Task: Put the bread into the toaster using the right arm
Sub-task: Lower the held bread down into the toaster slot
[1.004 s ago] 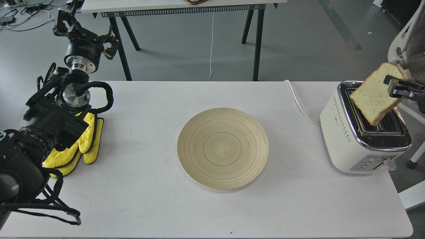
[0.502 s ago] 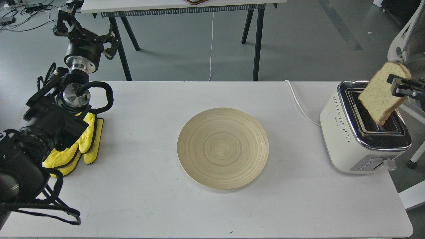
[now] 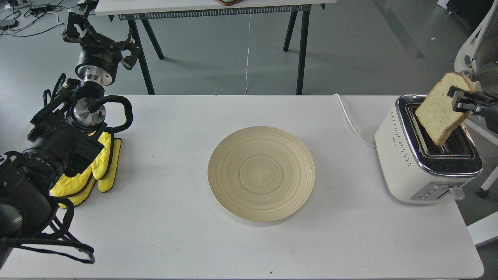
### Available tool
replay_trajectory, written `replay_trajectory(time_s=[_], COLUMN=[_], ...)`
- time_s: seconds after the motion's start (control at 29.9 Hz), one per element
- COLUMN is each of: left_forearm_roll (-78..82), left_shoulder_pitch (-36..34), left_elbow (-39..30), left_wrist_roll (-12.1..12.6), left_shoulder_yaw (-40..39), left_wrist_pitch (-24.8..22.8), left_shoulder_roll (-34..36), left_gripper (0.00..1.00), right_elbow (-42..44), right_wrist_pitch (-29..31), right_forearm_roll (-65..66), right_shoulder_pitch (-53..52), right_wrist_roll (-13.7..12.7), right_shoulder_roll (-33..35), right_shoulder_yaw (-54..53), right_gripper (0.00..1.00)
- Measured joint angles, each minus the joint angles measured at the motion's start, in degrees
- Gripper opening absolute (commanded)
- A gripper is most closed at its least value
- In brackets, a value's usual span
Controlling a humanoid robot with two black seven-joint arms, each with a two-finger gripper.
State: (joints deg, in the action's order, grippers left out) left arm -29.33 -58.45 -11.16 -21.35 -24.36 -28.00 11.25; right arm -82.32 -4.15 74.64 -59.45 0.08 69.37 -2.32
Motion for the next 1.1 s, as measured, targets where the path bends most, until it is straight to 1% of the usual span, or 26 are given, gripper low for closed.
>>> replay_trajectory(time_s=[0.23,0.67,0.74,0.77,0.8,0.84,0.87,0.94,1.0,1.1], left_forearm_roll=[0.0,-0.03,-0.03,-0.03,-0.03,-0.03,-0.03,-0.03,-0.03,-0.03], left_shoulder_pitch=[0.0,0.0,0.0,0.0,0.0,0.0,0.0,0.0,0.0,0.0], left_elbow=[0.0,0.0,0.0,0.0,0.0,0.0,0.0,0.0,0.0,0.0], left_wrist_roll=[0.0,-0.01,-0.01,-0.01,-0.01,-0.01,-0.01,-0.01,-0.01,-0.01], left_shoulder_yaw=[-0.07,-0.07,-0.07,-0.07,-0.07,-0.07,-0.07,-0.07,-0.07,-0.07], left_wrist_pitch=[0.0,0.0,0.0,0.0,0.0,0.0,0.0,0.0,0.0,0.0], left_shoulder_roll=[0.0,0.04,0.04,0.04,0.04,0.04,0.04,0.04,0.04,0.08], left_gripper=[1.0,1.0,1.0,1.0,1.0,1.0,1.0,1.0,1.0,1.0], right_elbow=[-0.03,0.33,0.32,0.32,0.35,0.4,0.52,0.81,1.03,1.1], right_wrist_pitch=[-0.15,-0.1,-0.08,-0.08,-0.08,-0.08,-0.08,-0.08,-0.11,-0.14], right_forearm_roll=[-0.13,0.03,0.05,0.05,0.06,0.06,0.06,0.06,0.07,0.04], right_shoulder_pitch=[-0.05,0.9,1.06,1.13,1.25,1.4,1.56,1.83,1.93,1.96], right_wrist_roll=[-0.06,-0.08,-0.02,0.0,0.01,0.01,0.01,0.02,0.02,0.08], right_shoulder_roll=[-1.22,-0.54,-0.43,-0.41,-0.4,-0.41,-0.49,-0.82,-1.05,-1.24], right_shoulder_yaw=[-0.18,0.29,0.29,0.29,0.29,0.29,0.29,0.28,0.22,-0.02], right_gripper=[0.04,0.04,0.05,0.08,0.15,0.24,0.3,0.35,0.43,0.49])
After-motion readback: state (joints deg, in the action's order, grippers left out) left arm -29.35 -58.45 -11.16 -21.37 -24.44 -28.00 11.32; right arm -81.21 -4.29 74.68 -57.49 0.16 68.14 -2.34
